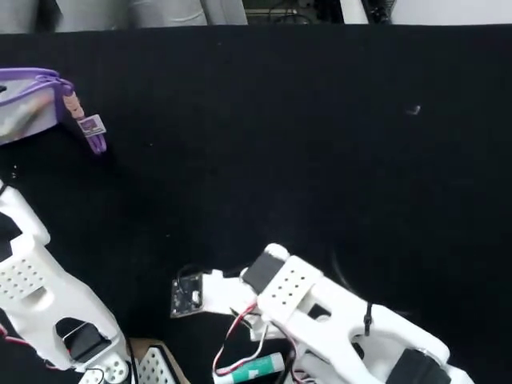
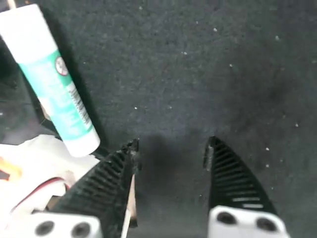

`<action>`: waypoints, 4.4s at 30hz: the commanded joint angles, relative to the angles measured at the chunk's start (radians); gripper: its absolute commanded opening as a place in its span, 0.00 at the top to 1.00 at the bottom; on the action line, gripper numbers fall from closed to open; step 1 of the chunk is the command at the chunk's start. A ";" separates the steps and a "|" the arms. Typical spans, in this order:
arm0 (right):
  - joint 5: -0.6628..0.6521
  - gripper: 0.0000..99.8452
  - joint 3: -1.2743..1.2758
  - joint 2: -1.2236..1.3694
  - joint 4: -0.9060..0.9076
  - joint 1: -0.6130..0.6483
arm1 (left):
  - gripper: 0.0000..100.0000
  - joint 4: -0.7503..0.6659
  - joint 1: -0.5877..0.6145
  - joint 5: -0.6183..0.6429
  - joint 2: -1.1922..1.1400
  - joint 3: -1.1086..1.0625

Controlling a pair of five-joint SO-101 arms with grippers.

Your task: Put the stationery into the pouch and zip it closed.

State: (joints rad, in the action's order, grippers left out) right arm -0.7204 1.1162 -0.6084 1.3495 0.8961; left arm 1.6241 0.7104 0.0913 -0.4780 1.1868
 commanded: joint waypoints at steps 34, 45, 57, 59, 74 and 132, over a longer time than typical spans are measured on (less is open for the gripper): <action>0.417 0.79 -0.051 -0.022 -0.098 0.241 | 0.97 -0.038 -0.087 -0.002 0.005 0.047; 0.161 0.79 -0.001 -0.022 -0.071 0.261 | 0.97 -0.074 -0.070 0.000 -0.117 0.058; -0.015 0.79 -0.062 -0.022 0.101 0.301 | 0.97 -0.103 -0.093 0.000 -0.126 0.058; -0.015 0.79 -0.061 -0.022 0.101 0.301 | 0.97 -0.106 -0.101 0.000 -0.126 0.058; -0.011 0.79 -0.004 0.028 -0.003 0.307 | 0.97 -0.180 -0.025 -0.005 -0.123 0.058; 0.562 0.99 -1.334 0.526 -0.026 -0.407 | 0.97 0.137 -0.661 0.072 0.028 0.120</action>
State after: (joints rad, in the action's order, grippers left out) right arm -0.1695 0.0974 -0.2279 1.1638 0.5063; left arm 1.7576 0.1074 0.1588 -0.5439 1.2666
